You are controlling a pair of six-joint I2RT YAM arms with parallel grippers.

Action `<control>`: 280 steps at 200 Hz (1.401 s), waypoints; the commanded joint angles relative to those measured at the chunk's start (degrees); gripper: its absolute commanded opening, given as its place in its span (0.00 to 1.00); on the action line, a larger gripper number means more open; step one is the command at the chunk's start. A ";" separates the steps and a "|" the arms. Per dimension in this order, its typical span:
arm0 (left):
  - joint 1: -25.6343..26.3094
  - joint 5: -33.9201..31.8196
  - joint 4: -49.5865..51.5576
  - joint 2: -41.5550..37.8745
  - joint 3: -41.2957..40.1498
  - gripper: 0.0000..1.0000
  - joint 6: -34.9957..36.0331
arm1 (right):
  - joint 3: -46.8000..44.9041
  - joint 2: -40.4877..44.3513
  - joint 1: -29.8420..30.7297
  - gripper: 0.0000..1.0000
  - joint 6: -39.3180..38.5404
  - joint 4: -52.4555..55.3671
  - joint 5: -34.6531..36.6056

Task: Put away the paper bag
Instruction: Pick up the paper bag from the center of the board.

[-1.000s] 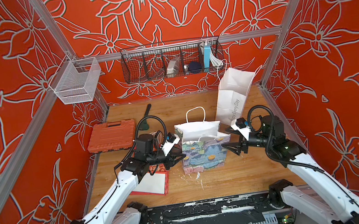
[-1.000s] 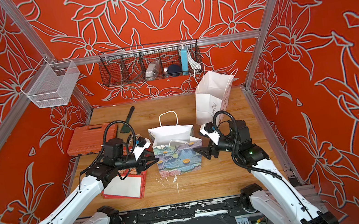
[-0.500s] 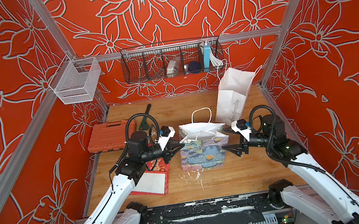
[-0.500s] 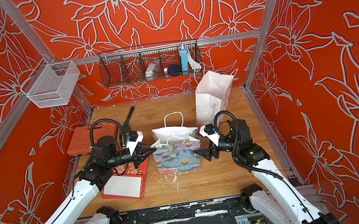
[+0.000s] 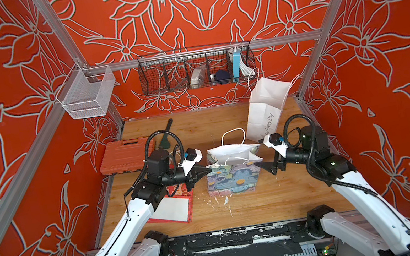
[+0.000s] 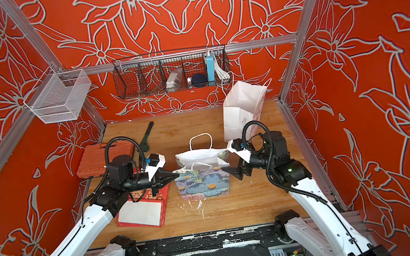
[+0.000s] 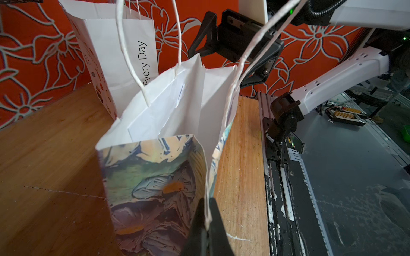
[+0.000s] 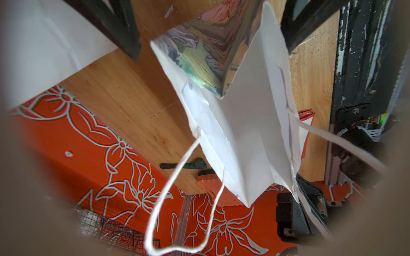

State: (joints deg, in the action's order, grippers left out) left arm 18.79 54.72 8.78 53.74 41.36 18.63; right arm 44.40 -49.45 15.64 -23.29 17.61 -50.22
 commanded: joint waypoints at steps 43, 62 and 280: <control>-0.34 -4.47 -5.03 -0.05 -1.27 0.02 -5.00 | -0.19 -6.97 2.31 0.75 1.01 -7.93 -11.07; -0.39 -8.32 -6.03 0.14 -2.06 0.03 -6.84 | -2.36 -6.93 3.23 0.62 3.42 -13.00 -10.63; -0.38 -8.83 10.65 -23.51 -6.40 0.69 -10.37 | 3.37 7.97 4.73 0.00 5.72 -8.03 -9.37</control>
State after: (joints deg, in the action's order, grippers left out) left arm 18.72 42.92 11.35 34.94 37.69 6.79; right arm 45.50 -45.23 20.64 -17.61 8.19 -58.39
